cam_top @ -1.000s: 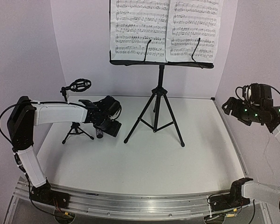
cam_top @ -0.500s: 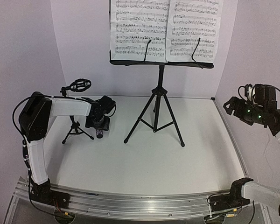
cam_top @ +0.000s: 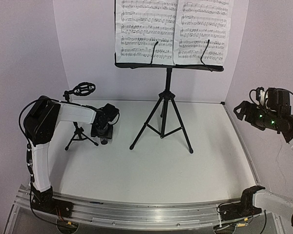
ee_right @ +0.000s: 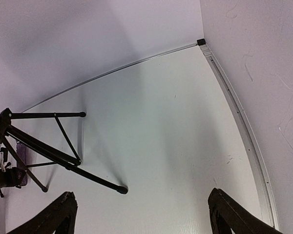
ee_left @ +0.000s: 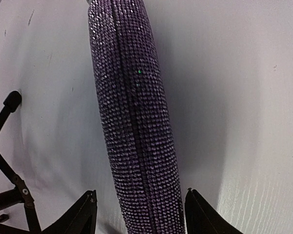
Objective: Set up the instrument practice props
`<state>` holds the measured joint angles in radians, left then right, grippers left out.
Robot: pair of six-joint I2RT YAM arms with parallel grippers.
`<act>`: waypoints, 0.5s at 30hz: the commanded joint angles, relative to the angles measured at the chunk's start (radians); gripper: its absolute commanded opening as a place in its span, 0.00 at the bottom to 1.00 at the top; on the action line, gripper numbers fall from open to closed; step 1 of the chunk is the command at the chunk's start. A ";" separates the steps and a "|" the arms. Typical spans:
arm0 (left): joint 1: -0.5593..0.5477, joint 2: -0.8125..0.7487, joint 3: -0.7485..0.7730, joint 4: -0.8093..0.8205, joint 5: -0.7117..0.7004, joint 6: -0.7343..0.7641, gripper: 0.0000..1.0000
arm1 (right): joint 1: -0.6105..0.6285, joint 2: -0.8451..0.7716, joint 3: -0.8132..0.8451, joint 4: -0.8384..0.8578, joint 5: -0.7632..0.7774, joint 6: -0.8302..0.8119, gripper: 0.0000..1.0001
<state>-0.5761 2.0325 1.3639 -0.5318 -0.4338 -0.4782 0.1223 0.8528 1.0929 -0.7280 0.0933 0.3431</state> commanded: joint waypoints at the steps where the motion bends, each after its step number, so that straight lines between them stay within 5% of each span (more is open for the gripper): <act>1: 0.014 0.016 -0.007 0.032 0.068 -0.021 0.57 | -0.005 -0.003 0.044 0.005 -0.018 -0.013 0.90; 6: 0.025 0.029 -0.018 0.015 0.123 -0.045 0.42 | -0.004 -0.016 0.044 0.004 -0.029 -0.009 0.90; 12: 0.025 -0.023 -0.051 -0.058 0.237 -0.114 0.08 | -0.005 -0.032 0.048 0.001 -0.038 -0.003 0.90; 15: 0.025 -0.068 -0.061 -0.092 0.293 -0.132 0.03 | -0.005 -0.027 0.057 -0.002 -0.057 0.001 0.90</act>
<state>-0.5495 2.0263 1.3354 -0.5246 -0.2728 -0.5586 0.1223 0.8297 1.1040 -0.7288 0.0699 0.3416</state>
